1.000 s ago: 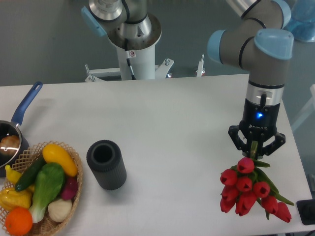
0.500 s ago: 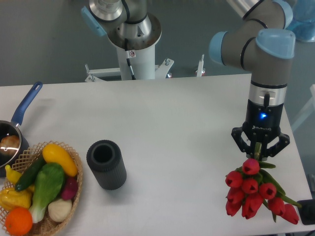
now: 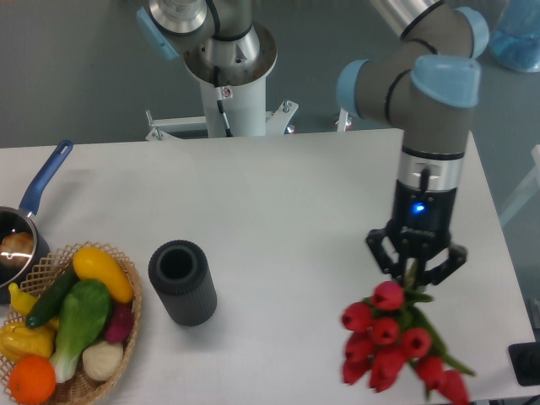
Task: Insert the flowers into the vase
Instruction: 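Carry the red tulip bunch in the gripper over the black vase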
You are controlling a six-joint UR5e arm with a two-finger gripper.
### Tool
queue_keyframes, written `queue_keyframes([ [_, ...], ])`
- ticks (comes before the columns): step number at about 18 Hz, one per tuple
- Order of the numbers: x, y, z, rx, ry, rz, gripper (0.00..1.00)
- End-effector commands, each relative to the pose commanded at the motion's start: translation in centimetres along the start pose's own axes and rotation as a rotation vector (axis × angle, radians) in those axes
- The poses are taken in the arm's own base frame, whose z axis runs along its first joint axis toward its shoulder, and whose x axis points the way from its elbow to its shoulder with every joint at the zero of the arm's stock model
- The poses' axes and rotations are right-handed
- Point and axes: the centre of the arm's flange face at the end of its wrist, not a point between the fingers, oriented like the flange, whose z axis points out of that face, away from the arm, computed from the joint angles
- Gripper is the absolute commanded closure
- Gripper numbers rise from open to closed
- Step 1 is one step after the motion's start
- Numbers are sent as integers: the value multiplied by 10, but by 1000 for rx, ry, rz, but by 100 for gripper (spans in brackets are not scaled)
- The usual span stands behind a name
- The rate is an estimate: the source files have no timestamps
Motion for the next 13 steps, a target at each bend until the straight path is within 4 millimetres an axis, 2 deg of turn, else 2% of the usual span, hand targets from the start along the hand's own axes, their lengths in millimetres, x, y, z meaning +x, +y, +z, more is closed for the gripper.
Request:
queue_keyframes([
  [3,27,-15,14,56,79,15,82],
  [4,50,-26,22,141,172,18,82],
  [7,75,-28,33,177,245,11,82],
  [10,89,-42,22,240,288,20,82],
  [11,100,-48,22,249,303,29,82],
  [13,112,-46,23,252,325,23,82],
])
